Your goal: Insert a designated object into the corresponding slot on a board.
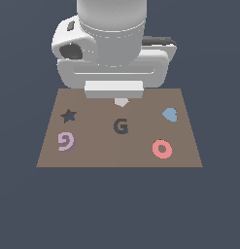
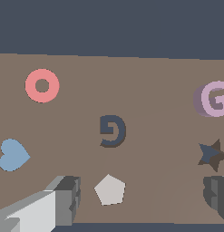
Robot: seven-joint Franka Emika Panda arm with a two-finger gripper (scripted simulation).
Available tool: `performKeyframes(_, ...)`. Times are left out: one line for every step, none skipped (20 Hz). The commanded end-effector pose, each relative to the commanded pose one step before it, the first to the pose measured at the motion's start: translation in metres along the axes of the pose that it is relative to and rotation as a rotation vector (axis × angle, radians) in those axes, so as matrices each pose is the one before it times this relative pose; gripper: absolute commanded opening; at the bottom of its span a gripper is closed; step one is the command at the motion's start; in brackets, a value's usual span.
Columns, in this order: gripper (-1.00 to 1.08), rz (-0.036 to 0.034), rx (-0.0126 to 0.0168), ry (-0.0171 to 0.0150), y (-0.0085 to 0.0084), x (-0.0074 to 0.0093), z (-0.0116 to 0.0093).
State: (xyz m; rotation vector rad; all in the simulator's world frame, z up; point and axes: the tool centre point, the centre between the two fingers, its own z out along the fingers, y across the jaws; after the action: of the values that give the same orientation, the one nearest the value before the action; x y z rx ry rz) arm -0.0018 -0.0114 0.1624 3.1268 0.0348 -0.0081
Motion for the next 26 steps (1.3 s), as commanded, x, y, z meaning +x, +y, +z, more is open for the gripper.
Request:
performKeyframes(1.0,0.0,0.0,0.0,0.00001,0.0,0.0)
performKeyframes(1.0,0.0,0.0,0.0,0.00038,0.00007,0.00017)
performKeyframes(1.0,-0.00097,0.00005,0.00005,0.00054,0.00023,0.00048)
performKeyframes(1.0,-0.00119,0.00008,0.00005,0.00115,0.00037,0.00082)
performKeyframes(1.0,-0.00169,0.00011,0.00007,0.00161,0.00052,0.00114)
performKeyframes(1.0,-0.00228,0.00015,0.0001,0.002,0.00067,0.00147)
performKeyframes(1.0,-0.00267,0.00018,0.00011,0.00253,0.00082,0.0018)
performKeyframes(1.0,-0.00315,0.00021,0.00013,0.003,0.00098,0.00213)
performKeyframes(1.0,-0.00371,0.00026,0.00016,0.00343,0.00114,0.00247)
performKeyframes(1.0,-0.00424,0.0003,0.00018,0.00389,0.00131,0.00281)
performKeyframes(1.0,-0.00472,0.00034,0.0002,0.00439,0.00147,0.00316)
performKeyframes(1.0,-0.00524,0.00039,0.00022,0.00486,0.00164,0.0035)
performKeyframes(1.0,-0.00571,0.00043,0.00024,0.00532,0.00181,0.00383)
performKeyframes(1.0,-0.00615,0.00048,0.00025,0.00571,0.00196,0.00412)
performKeyframes(1.0,-0.00652,0.00052,0.00027,0.00604,0.00209,0.00436)
performKeyframes(1.0,-0.00681,0.00056,0.00028,0.00632,0.00221,0.00457)
performKeyframes(1.0,-0.00708,0.00059,0.00029,0.00653,0.00231,0.00473)
performKeyframes(1.0,-0.00728,0.00062,0.0003,0.00672,0.0024,0.00486)
performKeyframes(1.0,-0.00743,0.00065,0.00031,0.00687,0.00248,0.00497)
performKeyframes(1.0,-0.00758,0.00067,0.00031,0.00697,0.00255,0.00505)
performKeyframes(1.0,-0.00768,0.00069,0.00032,0.00705,0.00262,0.00511)
performKeyframes(1.0,-0.00774,0.0007,0.00032,0.00712,0.00267,0.00516)
performKeyframes(1.0,-0.00768,0.0007,0.00031,0.00704,0.00269,0.00509)
performKeyframes(1.0,-0.00726,0.00066,0.00029,0.00664,0.00257,0.0048)
performKeyframes(1.0,-0.0068,0.00062,0.00027,0.00619,0.00244,0.00448)
performKeyframes(1.0,-0.0063,0.00057,0.00024,0.00574,0.0023,0.00414)
